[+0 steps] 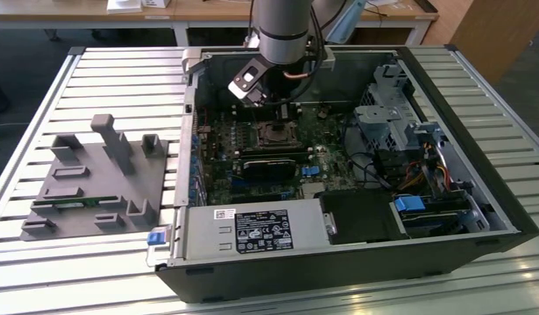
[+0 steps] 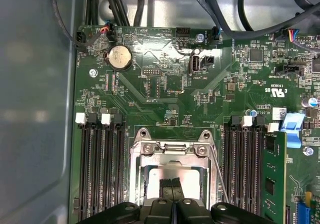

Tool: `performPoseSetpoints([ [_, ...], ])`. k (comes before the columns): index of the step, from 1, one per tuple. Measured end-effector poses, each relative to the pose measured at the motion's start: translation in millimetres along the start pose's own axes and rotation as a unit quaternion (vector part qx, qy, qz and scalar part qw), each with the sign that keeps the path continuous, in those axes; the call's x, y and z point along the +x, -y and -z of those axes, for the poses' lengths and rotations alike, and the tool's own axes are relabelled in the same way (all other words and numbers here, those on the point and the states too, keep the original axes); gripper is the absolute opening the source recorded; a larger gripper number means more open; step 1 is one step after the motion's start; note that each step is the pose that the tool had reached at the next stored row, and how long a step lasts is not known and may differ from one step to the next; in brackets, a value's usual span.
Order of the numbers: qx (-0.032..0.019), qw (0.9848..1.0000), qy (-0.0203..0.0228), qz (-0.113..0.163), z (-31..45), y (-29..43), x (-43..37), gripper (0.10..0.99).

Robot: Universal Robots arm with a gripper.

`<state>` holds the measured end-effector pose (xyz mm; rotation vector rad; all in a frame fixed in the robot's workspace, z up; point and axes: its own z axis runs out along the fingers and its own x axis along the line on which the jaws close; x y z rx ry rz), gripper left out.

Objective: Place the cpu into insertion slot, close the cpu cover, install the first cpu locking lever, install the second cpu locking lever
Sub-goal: 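Install the first cpu locking lever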

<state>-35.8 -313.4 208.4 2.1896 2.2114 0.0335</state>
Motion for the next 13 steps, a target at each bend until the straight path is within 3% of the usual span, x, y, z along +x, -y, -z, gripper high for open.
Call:
performPoseSetpoints([
  [13, 0.0000, 1.0000, 0.0000, 0.000, 3.5, -0.1, 0.0, 0.106],
])
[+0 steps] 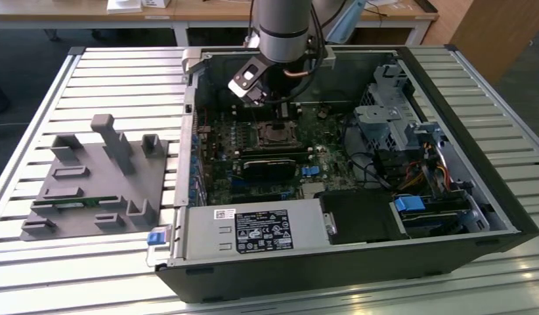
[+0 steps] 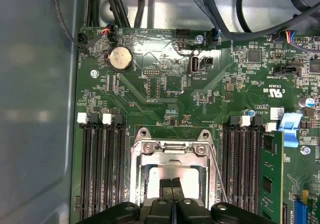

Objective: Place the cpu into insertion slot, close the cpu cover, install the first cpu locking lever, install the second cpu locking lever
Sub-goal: 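Install the first cpu locking lever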

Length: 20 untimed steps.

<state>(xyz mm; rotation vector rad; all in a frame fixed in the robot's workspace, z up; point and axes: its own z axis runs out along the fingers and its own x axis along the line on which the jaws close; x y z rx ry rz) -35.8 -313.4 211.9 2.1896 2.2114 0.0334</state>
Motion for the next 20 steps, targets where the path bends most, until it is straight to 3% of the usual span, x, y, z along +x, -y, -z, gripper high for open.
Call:
performPoseSetpoints([
  [20, 0.0000, 1.0000, 0.0000, 0.000, 7.1, -0.3, 0.0, 0.106],
])
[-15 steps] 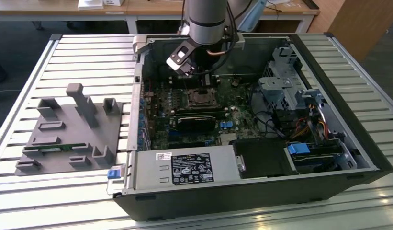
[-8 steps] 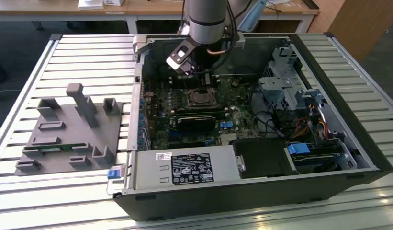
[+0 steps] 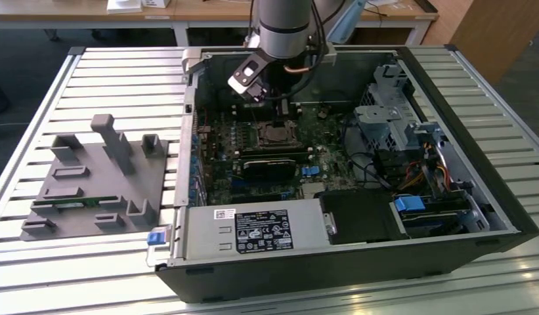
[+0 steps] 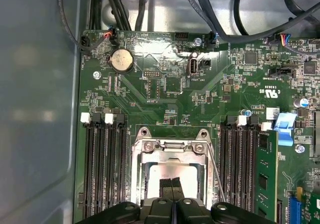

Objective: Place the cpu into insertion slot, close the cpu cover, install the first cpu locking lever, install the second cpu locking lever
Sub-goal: 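Install the first cpu locking lever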

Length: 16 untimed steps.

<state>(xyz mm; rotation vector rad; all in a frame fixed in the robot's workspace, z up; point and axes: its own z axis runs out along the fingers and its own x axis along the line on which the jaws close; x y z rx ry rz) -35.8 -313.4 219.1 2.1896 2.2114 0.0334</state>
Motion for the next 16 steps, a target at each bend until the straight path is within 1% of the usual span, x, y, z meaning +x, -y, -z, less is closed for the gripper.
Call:
performPoseSetpoints([
  [5, 0.0000, 1.0000, 0.0000, 0.000, 4.1, -0.1, 0.0, 0.106],
  [13, 0.0000, 1.0000, 0.0000, 0.000, 18.9, -0.7, -0.1, 0.106],
  [16, 0.0000, 1.0000, 0.0000, 0.000, 25.6, -0.9, -0.2, 0.106],
])
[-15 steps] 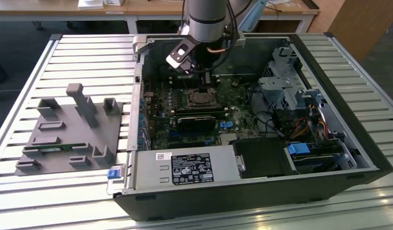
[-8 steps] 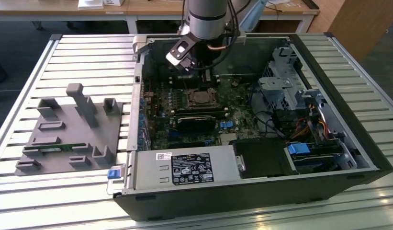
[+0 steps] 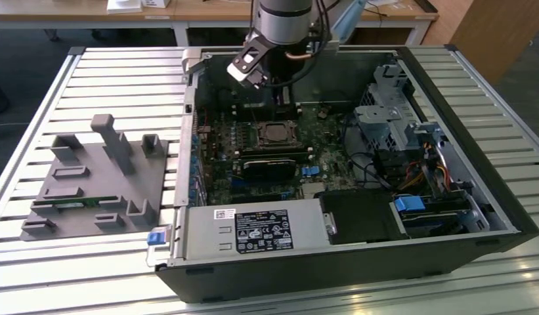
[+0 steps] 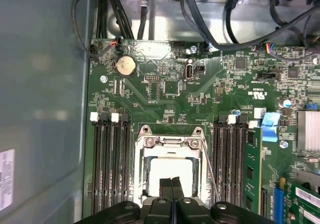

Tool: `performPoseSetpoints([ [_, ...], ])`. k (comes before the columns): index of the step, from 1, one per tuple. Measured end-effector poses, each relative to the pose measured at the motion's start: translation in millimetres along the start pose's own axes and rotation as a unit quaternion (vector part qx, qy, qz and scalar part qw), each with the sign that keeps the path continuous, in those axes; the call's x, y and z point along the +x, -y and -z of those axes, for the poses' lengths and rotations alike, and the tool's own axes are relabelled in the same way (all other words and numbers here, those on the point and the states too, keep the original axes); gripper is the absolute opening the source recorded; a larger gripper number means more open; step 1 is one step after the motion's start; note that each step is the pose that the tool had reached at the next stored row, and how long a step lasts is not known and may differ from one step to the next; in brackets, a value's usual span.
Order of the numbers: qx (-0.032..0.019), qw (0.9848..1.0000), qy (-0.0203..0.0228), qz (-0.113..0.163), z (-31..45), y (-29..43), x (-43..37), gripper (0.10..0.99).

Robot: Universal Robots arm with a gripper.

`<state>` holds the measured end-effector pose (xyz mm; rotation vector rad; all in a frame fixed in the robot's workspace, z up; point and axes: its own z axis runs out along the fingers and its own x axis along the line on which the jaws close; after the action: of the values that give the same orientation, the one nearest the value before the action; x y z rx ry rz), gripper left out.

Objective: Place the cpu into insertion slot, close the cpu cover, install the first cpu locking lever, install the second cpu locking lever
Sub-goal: 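Install the first cpu locking lever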

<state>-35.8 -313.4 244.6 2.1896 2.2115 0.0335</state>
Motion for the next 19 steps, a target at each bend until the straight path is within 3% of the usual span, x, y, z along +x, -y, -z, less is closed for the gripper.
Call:
performPoseSetpoints([
  [11, 0.0000, 1.0000, 0.0001, 0.000, 28.0, -1.0, -0.2, 0.106],
  [14, -0.0001, 1.0000, -0.0002, 0.005, 29.5, -1.1, -0.1, 0.106],
  [19, -0.0002, 0.9990, -0.0011, 0.046, 29.6, -1.1, -0.2, 0.106],
])
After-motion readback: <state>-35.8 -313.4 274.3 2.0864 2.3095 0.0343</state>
